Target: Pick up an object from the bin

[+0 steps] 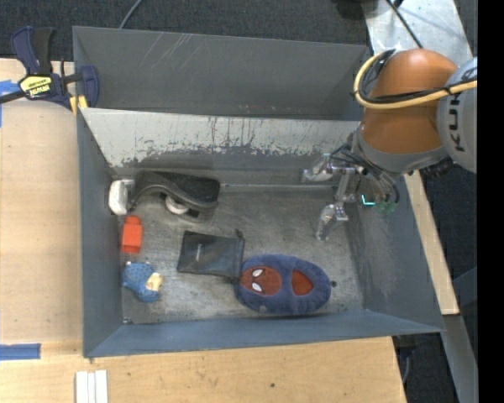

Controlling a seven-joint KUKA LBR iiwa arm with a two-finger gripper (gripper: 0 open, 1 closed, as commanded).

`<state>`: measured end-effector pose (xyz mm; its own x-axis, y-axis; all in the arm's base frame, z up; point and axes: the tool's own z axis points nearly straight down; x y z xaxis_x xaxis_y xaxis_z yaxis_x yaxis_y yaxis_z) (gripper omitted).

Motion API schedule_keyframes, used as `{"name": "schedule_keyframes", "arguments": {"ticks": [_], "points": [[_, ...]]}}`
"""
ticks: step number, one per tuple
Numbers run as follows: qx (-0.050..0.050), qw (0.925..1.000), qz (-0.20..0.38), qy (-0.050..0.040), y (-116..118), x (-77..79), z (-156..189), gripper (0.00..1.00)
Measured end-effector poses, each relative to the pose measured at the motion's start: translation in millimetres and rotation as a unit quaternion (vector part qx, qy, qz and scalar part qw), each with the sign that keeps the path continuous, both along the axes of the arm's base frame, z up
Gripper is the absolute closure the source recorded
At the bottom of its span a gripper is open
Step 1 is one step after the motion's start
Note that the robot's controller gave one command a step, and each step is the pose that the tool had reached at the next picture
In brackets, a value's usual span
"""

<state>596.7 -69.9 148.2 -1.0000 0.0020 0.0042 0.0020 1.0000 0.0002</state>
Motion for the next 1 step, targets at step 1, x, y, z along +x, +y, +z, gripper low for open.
{"name": "schedule_keyframes", "arguments": {"ticks": [1], "points": [[-0.003,0.9883,0.152,-0.0133,23.4,-65.1,-70.2,0.0]]}}
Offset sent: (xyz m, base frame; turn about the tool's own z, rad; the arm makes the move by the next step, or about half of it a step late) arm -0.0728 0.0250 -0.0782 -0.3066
